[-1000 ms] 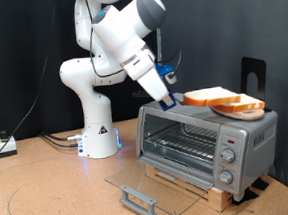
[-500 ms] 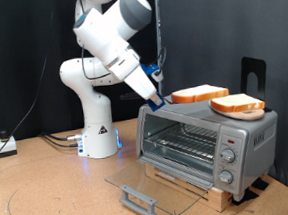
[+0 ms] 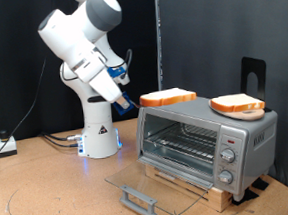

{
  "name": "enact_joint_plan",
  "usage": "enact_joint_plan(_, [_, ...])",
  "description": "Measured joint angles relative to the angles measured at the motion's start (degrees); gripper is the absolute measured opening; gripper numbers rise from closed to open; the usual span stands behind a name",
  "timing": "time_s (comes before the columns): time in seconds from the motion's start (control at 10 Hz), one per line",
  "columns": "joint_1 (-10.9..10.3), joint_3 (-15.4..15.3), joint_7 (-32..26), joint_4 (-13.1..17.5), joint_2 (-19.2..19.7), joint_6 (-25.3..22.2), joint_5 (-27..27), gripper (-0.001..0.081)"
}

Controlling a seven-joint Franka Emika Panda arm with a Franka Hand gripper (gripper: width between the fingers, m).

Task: Make a piece of toast with the oven

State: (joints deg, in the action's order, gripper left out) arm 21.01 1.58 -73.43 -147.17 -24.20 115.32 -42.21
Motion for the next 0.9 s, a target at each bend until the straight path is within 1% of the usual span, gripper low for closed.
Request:
enact_joint_plan(0.3, [2.5, 4.6, -3.8, 2.6, 1.9, -3.9, 3.0, 0.0457])
enact_joint_plan(0.4, [2.9, 5.3, -4.9, 4.0, 3.3, -5.6, 3.4, 0.0457])
enact_joint_plan(0.5, [2.9, 5.2, -4.8, 3.8, 3.3, -5.4, 3.4, 0.0457])
enact_joint_plan(0.6, [2.8, 5.2, -6.2, 3.5, 3.3, -5.7, 3.2, 0.0457])
enact_joint_plan(0.9, [2.8, 5.2, -13.1, 1.9, 3.5, -5.4, 3.6, 0.0457])
